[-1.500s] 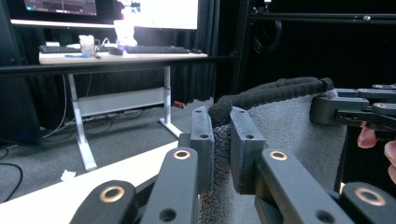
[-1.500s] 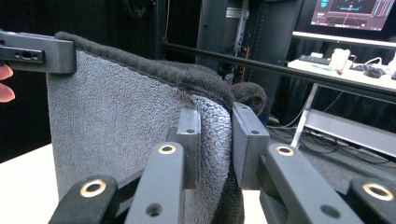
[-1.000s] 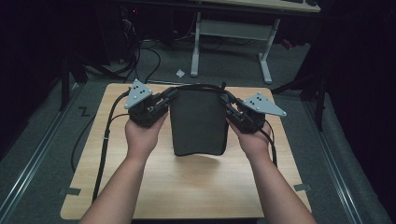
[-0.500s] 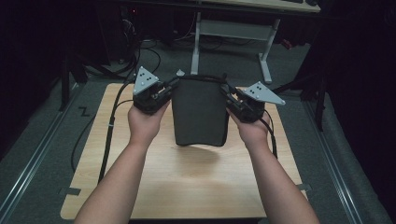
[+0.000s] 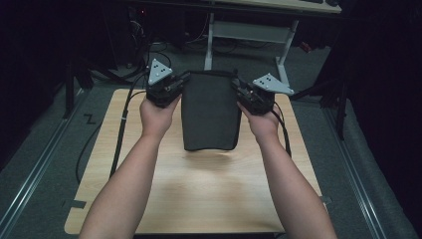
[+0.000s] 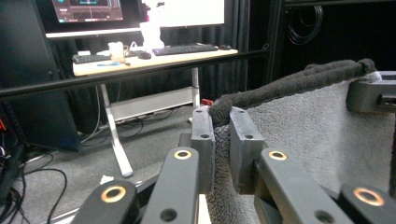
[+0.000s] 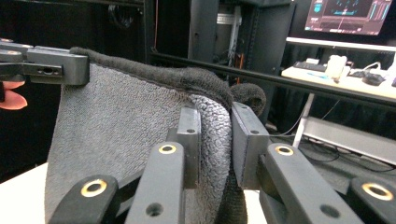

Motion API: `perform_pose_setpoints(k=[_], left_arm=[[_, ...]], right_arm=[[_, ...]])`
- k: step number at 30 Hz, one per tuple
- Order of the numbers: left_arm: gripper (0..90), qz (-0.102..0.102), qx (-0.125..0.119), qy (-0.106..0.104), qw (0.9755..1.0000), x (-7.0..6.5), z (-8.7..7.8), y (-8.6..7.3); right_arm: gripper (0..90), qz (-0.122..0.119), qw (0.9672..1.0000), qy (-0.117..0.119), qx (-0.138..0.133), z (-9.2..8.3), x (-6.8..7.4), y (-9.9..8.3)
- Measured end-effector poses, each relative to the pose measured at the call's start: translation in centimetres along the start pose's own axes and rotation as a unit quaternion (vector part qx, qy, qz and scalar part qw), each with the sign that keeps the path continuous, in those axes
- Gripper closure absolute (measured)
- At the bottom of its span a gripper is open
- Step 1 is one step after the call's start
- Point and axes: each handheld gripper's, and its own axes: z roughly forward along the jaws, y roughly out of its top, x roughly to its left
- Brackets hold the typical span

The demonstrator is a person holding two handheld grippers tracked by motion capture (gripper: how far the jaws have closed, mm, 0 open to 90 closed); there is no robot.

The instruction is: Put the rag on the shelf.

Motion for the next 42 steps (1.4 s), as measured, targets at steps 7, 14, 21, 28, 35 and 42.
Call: perform_pose_setpoints(k=[7, 14, 21, 28, 35, 42], left_arm=[[81.9, -0.005, 0.026, 0.004, 0.9996, 1.4, 2.3, -1.4], [83.2, -0.018, 0.081, -0.012, 0.9965, 2.1, 4.5, -3.8], [83.4, -0.035, 0.104, -0.024, 0.9936, 1.8, 5.2, -6.2], [83.5, -0.049, 0.123, -0.034, 0.9907, 1.5, 5.1, -8.2], [83.5, -0.065, 0.137, -0.039, 0.9876, 1.7, 4.9, -9.5], [83.5, -0.074, 0.147, -0.05, 0.9851, 1.9, 4.8, -10.9]], right_arm=[[76.1, -0.016, 0.9994, 0.011, 0.027, 2.4, -1.3, -1.0], [75.9, -0.007, 0.9972, 0.029, 0.069, 3.8, -2.8, -3.2], [75.6, -0.006, 0.995, 0.028, 0.096, 4.0, -3.5, -5.4], [75.1, -0.002, 0.9942, 0.027, 0.104, 4.0, -3.6, -6.3], [75.3, 0.014, 0.9925, 0.034, 0.116, 4.1, -3.9, -7.4], [76.0, 0.022, 0.9913, 0.04, 0.124, 4.2, -3.9, -7.9]])
